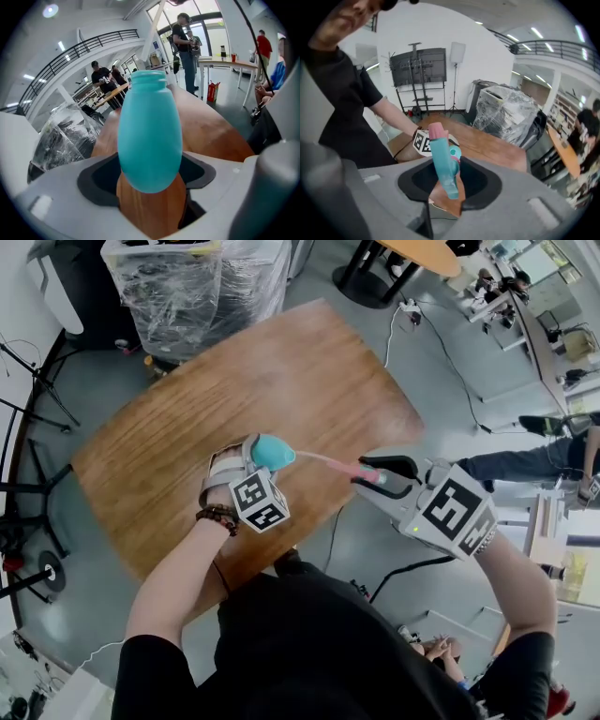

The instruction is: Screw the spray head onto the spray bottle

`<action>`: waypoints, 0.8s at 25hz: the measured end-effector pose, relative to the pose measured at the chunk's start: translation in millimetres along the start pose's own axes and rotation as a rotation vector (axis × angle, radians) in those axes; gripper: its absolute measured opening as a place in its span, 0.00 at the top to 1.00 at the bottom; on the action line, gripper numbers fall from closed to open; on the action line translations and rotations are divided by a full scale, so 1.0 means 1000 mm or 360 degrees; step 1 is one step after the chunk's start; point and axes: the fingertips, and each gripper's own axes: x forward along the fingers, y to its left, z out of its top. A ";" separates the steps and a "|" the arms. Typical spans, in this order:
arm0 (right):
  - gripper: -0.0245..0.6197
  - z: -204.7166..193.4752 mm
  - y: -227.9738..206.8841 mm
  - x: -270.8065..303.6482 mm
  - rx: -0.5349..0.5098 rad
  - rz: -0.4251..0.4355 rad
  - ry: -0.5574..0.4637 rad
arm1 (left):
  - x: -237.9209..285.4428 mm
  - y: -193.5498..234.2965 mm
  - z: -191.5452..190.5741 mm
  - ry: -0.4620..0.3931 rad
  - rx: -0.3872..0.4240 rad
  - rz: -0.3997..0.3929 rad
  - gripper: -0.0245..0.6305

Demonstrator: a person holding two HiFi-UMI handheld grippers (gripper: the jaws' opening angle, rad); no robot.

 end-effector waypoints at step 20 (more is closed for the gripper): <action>0.78 -0.016 0.101 0.017 -0.2116 0.0068 0.0078 | -0.102 -0.055 0.008 0.0198 0.0639 -0.0518 0.34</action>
